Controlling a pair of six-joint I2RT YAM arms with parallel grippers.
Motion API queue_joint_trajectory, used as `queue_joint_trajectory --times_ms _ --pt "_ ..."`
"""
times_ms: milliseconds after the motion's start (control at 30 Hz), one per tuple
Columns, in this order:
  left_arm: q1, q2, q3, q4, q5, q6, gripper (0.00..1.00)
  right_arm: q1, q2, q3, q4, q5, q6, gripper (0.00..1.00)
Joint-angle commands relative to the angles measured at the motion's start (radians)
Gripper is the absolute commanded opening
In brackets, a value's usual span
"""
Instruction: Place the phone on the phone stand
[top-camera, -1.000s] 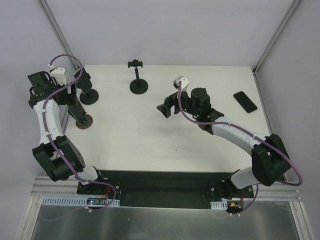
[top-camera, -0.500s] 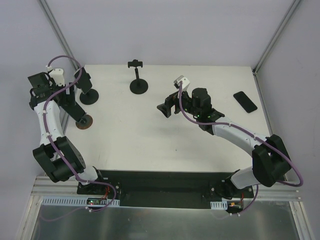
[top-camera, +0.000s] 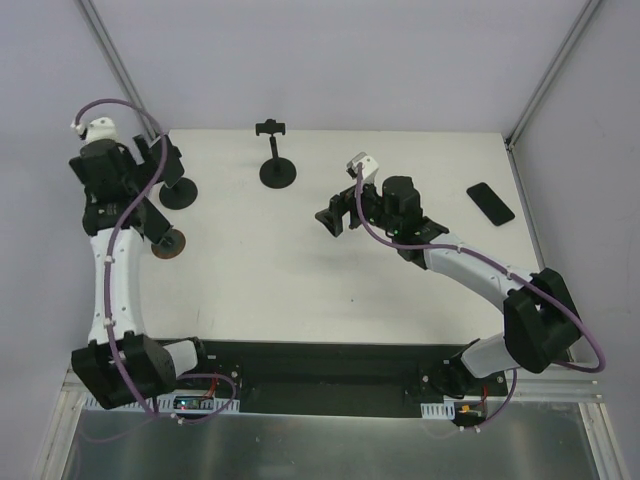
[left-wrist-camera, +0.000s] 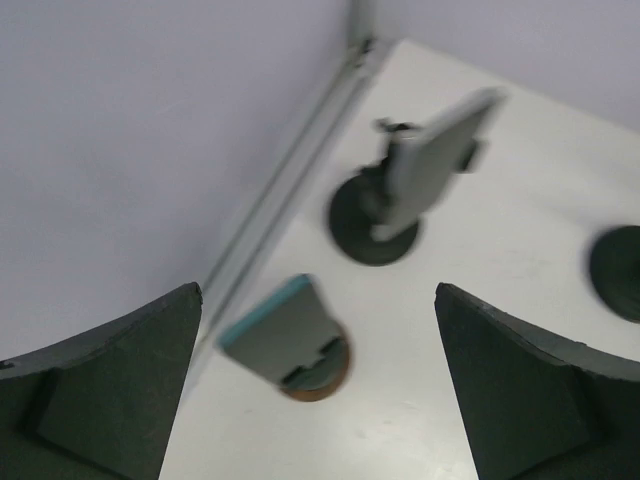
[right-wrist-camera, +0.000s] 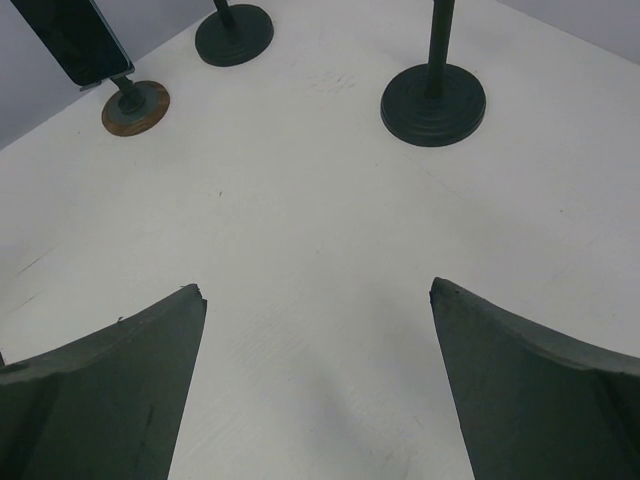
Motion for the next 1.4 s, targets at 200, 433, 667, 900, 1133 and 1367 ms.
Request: queue_joint_trajectory --times_ms 200,433,667,900,1133,1367 --pt "-0.488 -0.148 -0.083 0.28 -0.14 -0.096 0.99 -0.063 0.058 0.062 -0.034 0.053 0.005 0.97" --pt "-0.578 -0.116 -0.206 0.398 -0.045 -0.184 0.99 -0.189 0.114 0.048 -0.007 0.026 0.149 0.96" --pt "-0.568 -0.138 -0.283 0.464 0.12 -0.317 0.99 -0.289 0.25 0.108 -0.008 0.033 0.312 0.97" --pt "-0.536 -0.255 -0.326 0.456 0.26 -0.352 0.99 -0.26 0.425 0.263 0.058 0.078 0.592 0.98" --pt "-0.533 -0.251 -0.335 0.498 0.449 -0.37 0.99 -0.189 0.727 0.561 0.374 0.058 0.925 0.94" --pt "-0.527 -0.206 -0.317 0.498 0.52 -0.421 0.98 -0.133 0.98 0.942 0.501 0.13 1.094 0.95"
